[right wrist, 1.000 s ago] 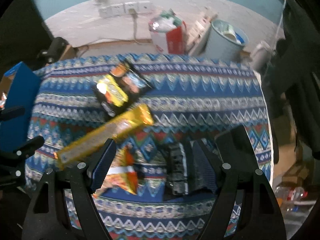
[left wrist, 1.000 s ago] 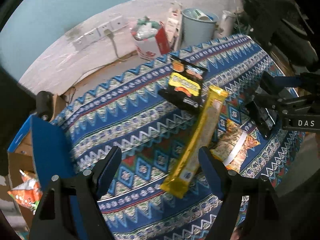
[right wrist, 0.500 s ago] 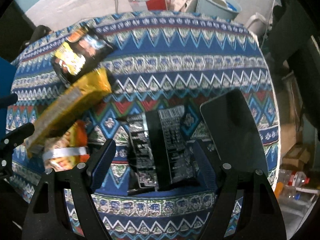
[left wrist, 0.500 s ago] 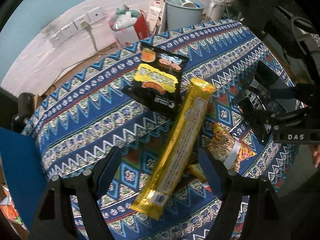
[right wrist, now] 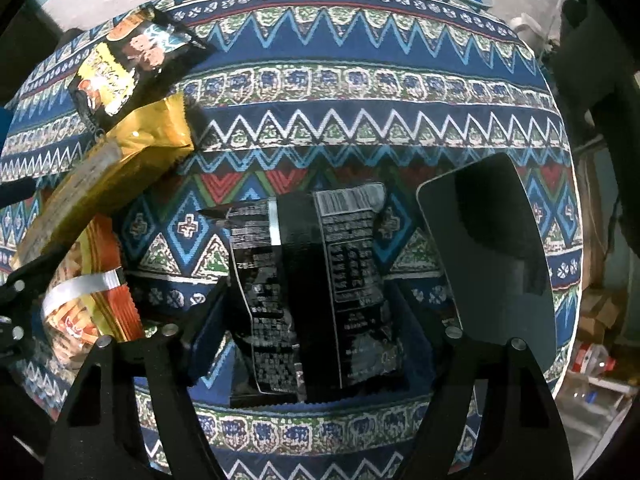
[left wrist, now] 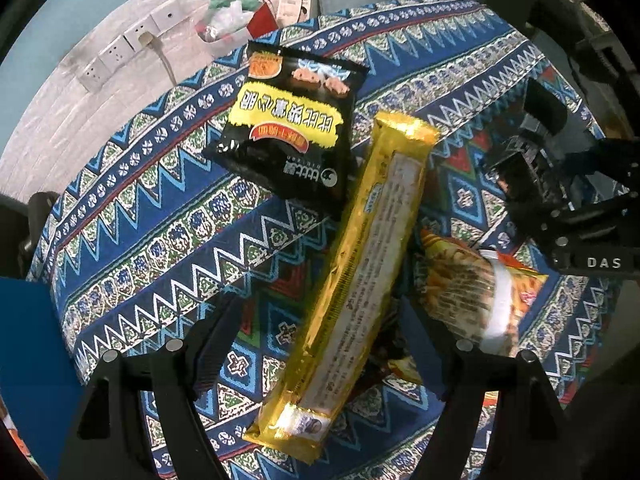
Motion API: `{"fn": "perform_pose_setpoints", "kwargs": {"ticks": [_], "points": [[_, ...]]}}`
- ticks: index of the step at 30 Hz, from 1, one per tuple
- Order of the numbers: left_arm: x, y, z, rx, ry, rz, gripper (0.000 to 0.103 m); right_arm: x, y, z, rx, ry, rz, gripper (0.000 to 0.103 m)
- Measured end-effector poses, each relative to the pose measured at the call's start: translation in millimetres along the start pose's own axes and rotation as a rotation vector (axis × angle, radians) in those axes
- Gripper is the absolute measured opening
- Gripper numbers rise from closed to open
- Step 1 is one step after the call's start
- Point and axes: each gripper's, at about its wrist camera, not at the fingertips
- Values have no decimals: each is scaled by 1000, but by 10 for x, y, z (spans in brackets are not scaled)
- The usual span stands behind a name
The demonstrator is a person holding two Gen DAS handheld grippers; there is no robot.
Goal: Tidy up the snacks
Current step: 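Grasp the long yellow wafer bar with the left tool while the right tool grasps the black bag, then carry both snacks over the cardboard box and open both tools to drop them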
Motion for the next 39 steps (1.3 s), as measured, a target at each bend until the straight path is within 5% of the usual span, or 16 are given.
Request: {"fn": "perform_pose_setpoints", "kwargs": {"ticks": [3,6,13,28,39], "points": [[-21,-8,60,-6,5,-4,80,-93,15,-46,20,-3,-16,58],[-28,7,89,1,23,-6,78,-153,-33,-154,40,-10,-11,58],[82,118,33,44,50,51,33,-213,-37,-396,86,-31,-11,58],[251,347,-498,158,-3,64,29,-294,-295,-824,180,-46,-10,58],[-34,393,-944,236,-60,10,29,-371,-266,-1002,250,-66,-17,58]]}}
Point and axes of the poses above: each gripper's, at about its wrist camera, not at the fingertips, and z roughly the way its jaws point, x to its right, y to its underside
